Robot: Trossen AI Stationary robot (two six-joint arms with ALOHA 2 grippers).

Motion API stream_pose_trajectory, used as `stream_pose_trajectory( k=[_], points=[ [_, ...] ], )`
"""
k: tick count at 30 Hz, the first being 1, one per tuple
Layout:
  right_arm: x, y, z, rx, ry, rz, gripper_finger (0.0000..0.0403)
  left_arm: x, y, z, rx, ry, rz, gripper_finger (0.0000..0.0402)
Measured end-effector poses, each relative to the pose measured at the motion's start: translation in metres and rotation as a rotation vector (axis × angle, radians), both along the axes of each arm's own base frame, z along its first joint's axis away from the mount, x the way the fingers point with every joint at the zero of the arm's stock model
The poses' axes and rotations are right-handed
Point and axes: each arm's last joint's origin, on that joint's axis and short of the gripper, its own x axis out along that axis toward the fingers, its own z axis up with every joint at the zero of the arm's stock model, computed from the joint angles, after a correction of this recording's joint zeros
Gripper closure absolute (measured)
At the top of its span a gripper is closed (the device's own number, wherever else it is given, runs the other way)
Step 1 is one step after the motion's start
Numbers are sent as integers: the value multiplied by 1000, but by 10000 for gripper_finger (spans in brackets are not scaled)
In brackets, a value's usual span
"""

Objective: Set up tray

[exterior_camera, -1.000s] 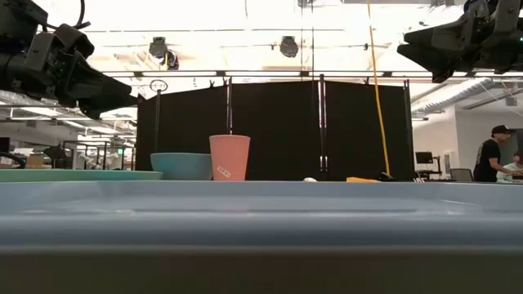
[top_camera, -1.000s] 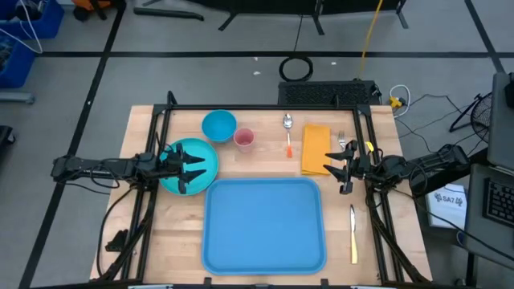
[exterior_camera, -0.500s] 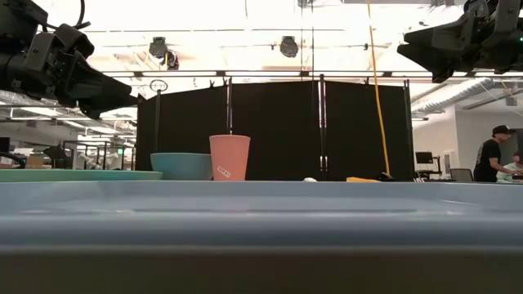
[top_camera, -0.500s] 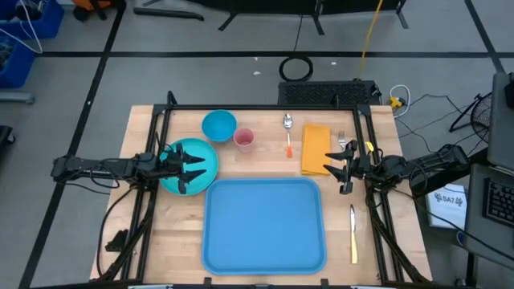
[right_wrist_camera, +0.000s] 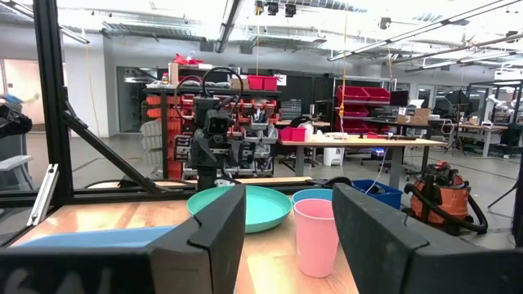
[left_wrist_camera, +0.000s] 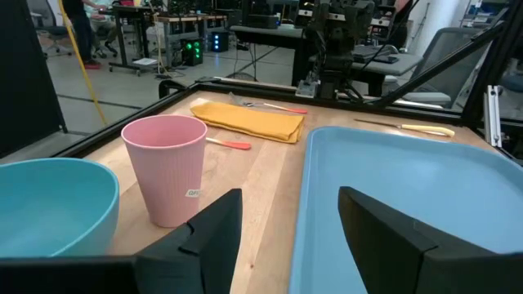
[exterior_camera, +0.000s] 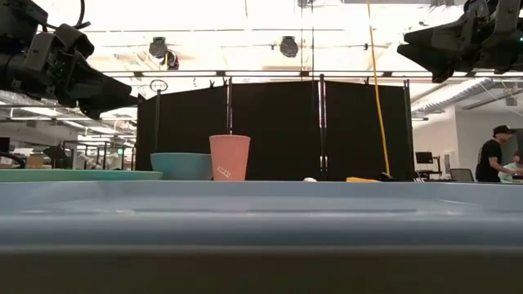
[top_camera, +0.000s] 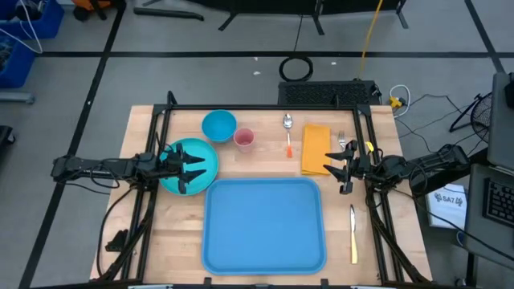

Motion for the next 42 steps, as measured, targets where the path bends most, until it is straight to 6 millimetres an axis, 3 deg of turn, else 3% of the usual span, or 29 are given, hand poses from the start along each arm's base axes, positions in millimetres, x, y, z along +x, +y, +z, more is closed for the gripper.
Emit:
stream_pose_trajectory(
  k=[3,12,16,24,32,38,42],
  points=[
    [0,0,0,0,0,0,229,0,0,0,40,6,4,192],
    [0,0,0,0,0,0,229,0,4,7,591,69,97,192],
    [0,0,0,0,0,0,229,0,4,13,686,27,100,192],
    [0,0,1,2,-8,0,229,-2,1,33,265,-296,72,192],
    [0,0,1,2,-7,0,229,-4,7,37,105,-337,246,192],
    [0,0,0,1,-5,0,229,7,18,69,-101,-124,362,192],
    [-1,0,4,11,-45,0,229,35,37,103,-241,106,448,192]
  ],
)
